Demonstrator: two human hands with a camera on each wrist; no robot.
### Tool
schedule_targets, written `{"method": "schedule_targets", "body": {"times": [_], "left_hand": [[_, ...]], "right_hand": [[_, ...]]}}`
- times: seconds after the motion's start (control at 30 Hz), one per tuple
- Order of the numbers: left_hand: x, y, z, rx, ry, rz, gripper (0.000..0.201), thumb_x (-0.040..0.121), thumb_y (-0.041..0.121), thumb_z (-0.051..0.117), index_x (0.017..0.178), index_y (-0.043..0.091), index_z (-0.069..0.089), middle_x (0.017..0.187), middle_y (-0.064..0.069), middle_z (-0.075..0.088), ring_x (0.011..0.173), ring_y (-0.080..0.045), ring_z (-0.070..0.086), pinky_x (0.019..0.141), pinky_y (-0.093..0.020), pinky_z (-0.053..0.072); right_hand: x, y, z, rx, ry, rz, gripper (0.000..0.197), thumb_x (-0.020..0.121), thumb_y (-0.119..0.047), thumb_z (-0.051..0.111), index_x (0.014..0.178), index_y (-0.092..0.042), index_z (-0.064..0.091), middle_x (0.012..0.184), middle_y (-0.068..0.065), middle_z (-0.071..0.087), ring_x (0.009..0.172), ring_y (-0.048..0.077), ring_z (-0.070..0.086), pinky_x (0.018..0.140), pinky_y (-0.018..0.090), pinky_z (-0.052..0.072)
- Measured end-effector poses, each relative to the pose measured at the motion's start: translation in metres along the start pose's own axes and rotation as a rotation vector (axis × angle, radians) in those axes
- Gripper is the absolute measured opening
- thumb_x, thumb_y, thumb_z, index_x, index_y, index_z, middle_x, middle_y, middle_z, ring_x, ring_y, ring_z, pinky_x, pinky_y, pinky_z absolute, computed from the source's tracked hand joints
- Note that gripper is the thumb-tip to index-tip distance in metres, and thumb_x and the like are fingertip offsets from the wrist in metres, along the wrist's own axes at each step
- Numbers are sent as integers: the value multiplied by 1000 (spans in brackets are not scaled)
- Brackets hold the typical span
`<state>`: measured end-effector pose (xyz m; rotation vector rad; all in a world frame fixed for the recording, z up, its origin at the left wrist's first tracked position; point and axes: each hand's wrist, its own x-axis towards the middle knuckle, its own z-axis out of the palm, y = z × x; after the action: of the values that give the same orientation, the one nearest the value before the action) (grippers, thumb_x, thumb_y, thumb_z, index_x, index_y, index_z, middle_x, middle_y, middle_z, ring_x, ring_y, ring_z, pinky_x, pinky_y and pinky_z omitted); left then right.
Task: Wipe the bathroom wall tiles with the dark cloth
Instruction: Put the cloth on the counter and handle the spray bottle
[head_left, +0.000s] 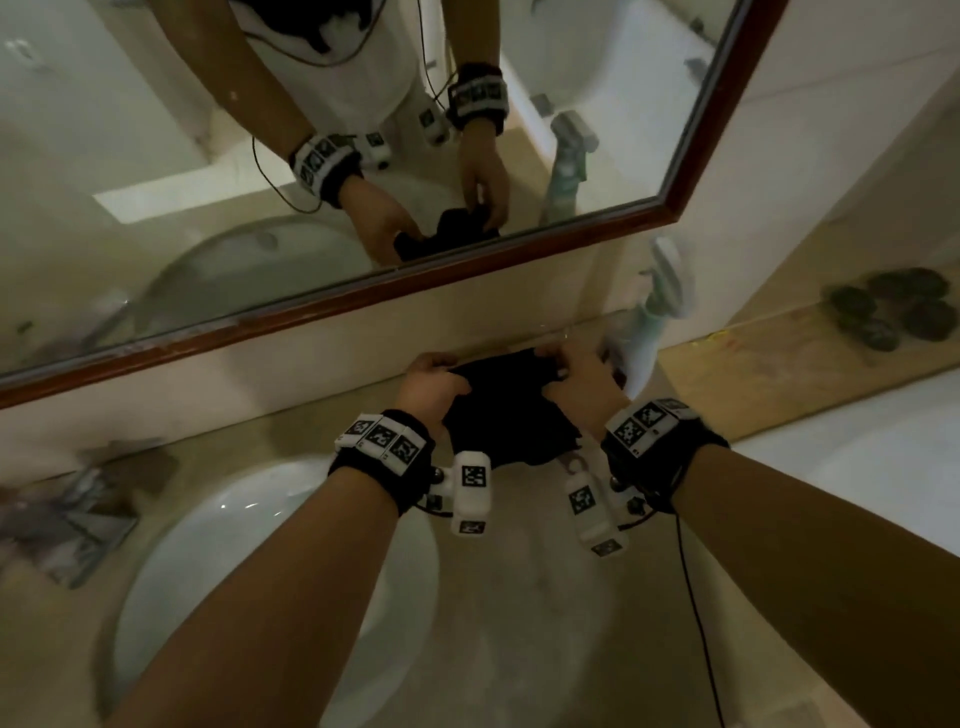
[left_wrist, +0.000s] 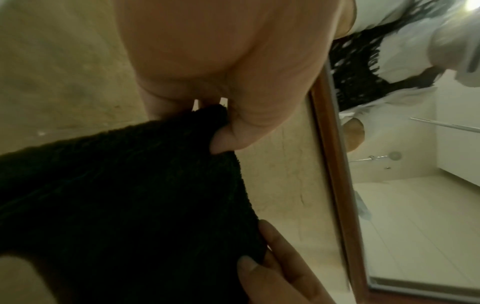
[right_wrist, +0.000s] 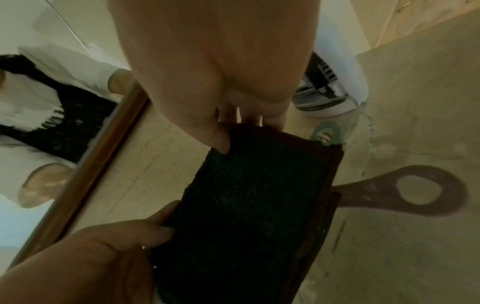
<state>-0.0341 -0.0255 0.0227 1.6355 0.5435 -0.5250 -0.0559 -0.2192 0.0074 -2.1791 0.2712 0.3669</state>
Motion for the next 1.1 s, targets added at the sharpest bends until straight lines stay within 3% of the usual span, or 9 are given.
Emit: {"method": "schedule_targets", "body": {"times": [0.13,0.27,0.43,0.53,0.7,0.8,0.9,1.0,1.1], "left_hand": [[28,-2,-5,13,-8,-18,49,82,-19,50,119,11,59,105,-11,64,78,-23,64,46,-23,49],[49,-3,-5,39,4,8,49,80,-23,50,116,8,61,97,-11,65,73,-23,64,46,-23,51],[73,-10,-8,135,38,36,47,81,-18,53,112,16,61,103,-12,65,82,-25,65,62,-32,57],[80,-16,-8,255,86,114,44,81,-12,55,112,19,61,109,-11,66,91,-27,65,80,-40,59],[83,-20,-9,363,103,154,41,84,-3,59,121,15,62,112,-11,66,96,-30,65,84,-42,58],[84,-22,-9,380,104,147,39,86,0,59,121,15,63,110,-12,67,93,-29,66,78,-37,57],[84,-22,-6,450,111,152,33,86,6,61,116,19,66,107,-13,69,87,-28,67,69,-31,54],[80,-18,1,580,160,169,30,83,17,61,111,26,68,122,-11,63,106,-33,61,93,-41,53],[70,-12,14,709,178,182,31,85,21,60,114,29,68,135,-9,49,122,-37,46,107,-45,41]], "right_hand": [[26,2,16,-20,111,-52,43,87,2,56,129,-9,57,124,9,60,111,24,55,76,0,33],[44,3,16,-63,46,-101,45,85,2,56,129,-8,55,122,11,59,105,20,55,81,15,34],[61,6,34,-86,122,-89,50,82,3,58,130,-11,58,124,10,62,108,24,58,81,10,31],[67,10,41,-192,144,-126,53,79,-8,63,131,-19,59,127,9,62,113,27,57,92,21,38],[73,16,48,-231,192,-127,50,77,-32,47,125,-26,63,127,9,63,114,32,58,100,45,46],[70,11,49,-180,130,-101,43,89,-12,54,130,-16,61,134,12,59,122,32,54,107,39,39],[71,14,48,-139,130,13,48,88,-4,53,134,-18,58,131,8,61,116,27,58,100,27,42],[65,15,32,-125,-52,48,51,87,-7,54,136,-21,52,126,6,61,113,26,60,99,36,47],[54,14,21,-115,-10,41,49,89,-4,54,136,-16,53,131,9,59,116,29,58,99,34,45]]}}
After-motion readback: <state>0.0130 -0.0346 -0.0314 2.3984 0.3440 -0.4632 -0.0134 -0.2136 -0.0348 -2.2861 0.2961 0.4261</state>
